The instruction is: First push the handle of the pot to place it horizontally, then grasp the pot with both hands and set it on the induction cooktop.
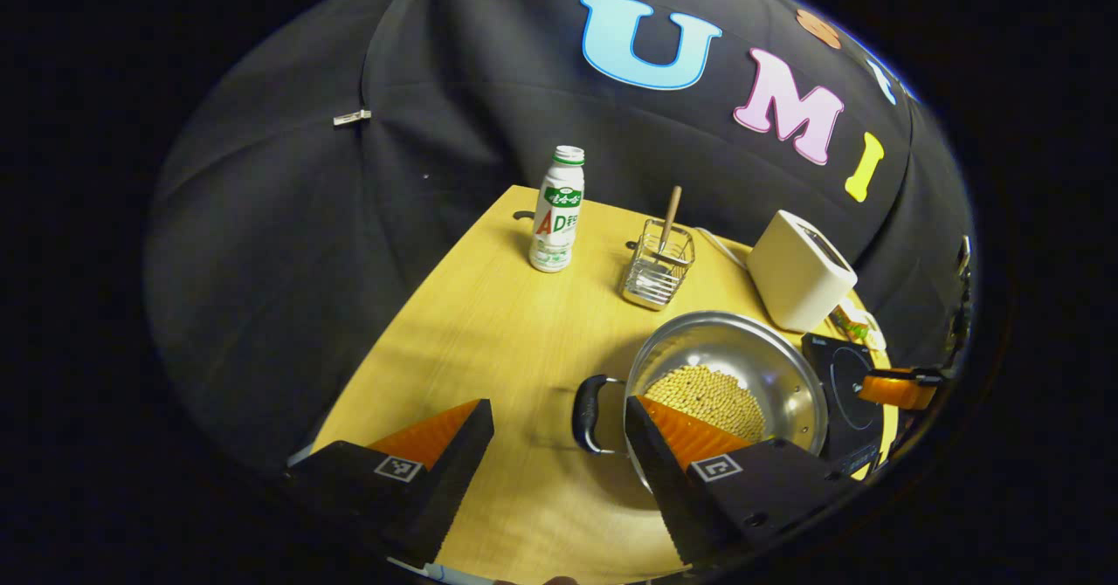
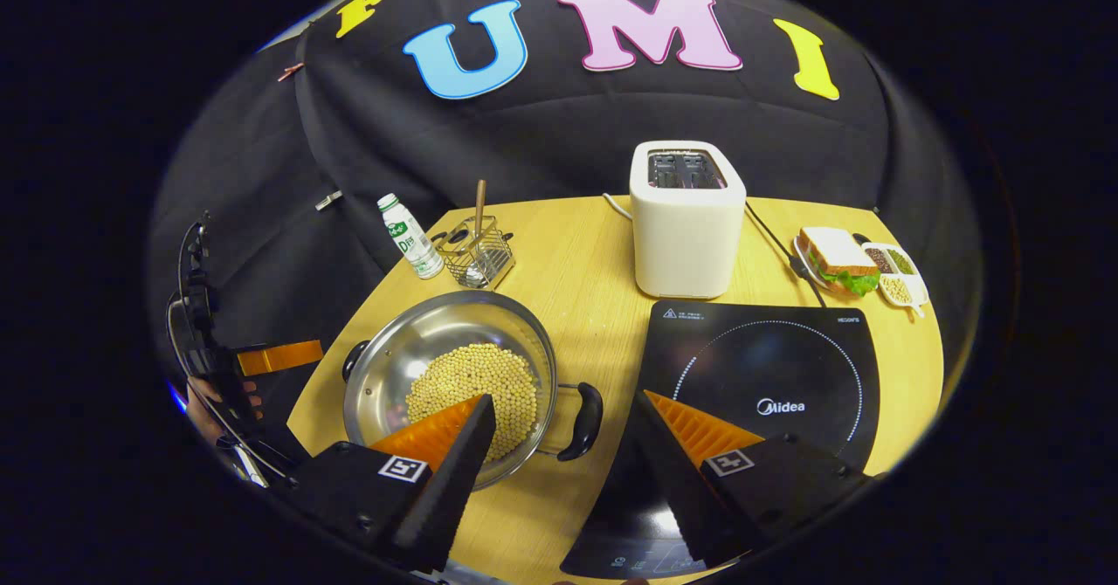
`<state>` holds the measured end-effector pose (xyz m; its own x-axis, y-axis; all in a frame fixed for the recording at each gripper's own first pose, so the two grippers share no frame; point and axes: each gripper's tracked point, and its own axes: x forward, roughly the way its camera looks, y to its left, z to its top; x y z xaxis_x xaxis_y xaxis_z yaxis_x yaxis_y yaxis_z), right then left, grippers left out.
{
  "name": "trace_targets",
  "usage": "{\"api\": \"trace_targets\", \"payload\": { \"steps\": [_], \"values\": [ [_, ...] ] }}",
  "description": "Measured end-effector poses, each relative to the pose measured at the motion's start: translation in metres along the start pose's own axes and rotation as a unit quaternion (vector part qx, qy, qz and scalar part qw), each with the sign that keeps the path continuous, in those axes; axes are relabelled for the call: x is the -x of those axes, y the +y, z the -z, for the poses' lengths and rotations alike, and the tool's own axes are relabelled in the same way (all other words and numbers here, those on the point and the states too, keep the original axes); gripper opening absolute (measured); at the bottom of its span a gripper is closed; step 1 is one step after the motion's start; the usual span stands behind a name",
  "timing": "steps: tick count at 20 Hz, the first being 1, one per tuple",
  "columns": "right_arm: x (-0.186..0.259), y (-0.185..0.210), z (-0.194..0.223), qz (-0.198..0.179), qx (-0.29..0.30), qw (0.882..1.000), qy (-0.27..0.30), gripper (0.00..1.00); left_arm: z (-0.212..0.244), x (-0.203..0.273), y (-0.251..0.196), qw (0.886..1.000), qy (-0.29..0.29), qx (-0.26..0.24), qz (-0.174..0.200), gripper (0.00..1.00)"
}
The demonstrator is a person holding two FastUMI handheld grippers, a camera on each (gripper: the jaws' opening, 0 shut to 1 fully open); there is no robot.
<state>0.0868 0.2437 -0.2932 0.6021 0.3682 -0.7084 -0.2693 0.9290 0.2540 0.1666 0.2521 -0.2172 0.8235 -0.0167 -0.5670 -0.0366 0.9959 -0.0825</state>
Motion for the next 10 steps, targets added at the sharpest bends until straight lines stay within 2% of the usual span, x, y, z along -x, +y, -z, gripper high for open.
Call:
{"api": "trace_targets", "payload": {
  "steps": [7, 10],
  "values": [
    [-0.040, 0.000, 0.023, 0.005, -0.001, 0.999, 0.044, 0.99, 0.008, -0.040, -0.014, 0.998, 0.017, 0.023, 0.063, 0.96],
    [-0.053, -0.002, 0.038, 0.012, 0.007, 0.998, 0.063, 0.99, 0.011, -0.052, -0.013, 0.997, 0.021, 0.028, 0.072, 0.96]
  ]
}}
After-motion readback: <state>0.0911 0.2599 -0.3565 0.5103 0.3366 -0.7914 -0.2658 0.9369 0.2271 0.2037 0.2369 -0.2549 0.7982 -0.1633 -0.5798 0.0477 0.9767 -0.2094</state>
